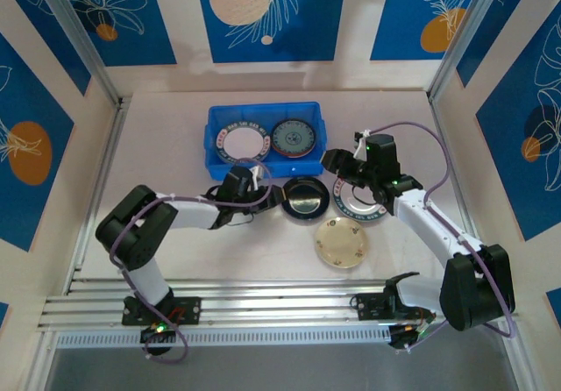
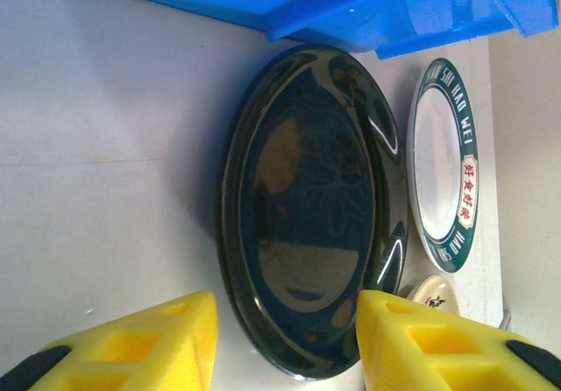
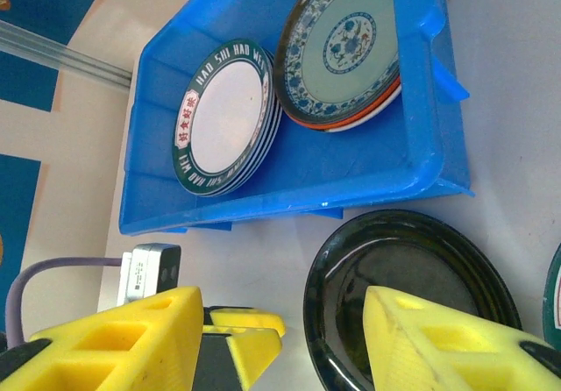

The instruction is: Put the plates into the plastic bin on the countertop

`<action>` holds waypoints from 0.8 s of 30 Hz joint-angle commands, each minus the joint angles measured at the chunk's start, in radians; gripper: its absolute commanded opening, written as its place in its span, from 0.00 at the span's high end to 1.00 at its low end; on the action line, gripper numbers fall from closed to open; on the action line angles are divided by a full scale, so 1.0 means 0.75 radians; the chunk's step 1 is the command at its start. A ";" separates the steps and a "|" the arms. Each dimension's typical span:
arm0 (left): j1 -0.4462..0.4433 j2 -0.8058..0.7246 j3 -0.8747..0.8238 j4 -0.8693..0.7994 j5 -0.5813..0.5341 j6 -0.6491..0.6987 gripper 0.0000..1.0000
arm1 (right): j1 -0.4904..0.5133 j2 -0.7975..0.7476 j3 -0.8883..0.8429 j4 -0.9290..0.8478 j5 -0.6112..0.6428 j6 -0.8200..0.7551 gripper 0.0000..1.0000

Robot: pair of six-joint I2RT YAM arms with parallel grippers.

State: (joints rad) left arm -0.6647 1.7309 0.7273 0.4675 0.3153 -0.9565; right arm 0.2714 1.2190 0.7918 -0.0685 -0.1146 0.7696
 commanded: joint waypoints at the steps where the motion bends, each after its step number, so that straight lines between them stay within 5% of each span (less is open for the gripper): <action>1: -0.024 0.048 0.041 0.010 0.041 -0.021 0.58 | -0.018 -0.028 -0.013 0.018 -0.051 0.012 0.48; 24: -0.026 0.174 0.120 -0.006 0.081 -0.032 0.69 | -0.035 -0.016 -0.042 0.036 -0.056 0.025 0.49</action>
State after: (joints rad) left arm -0.6727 1.8450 0.7925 0.4530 0.3489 -0.9714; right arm 0.2508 1.2190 0.7723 -0.0589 -0.1364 0.7803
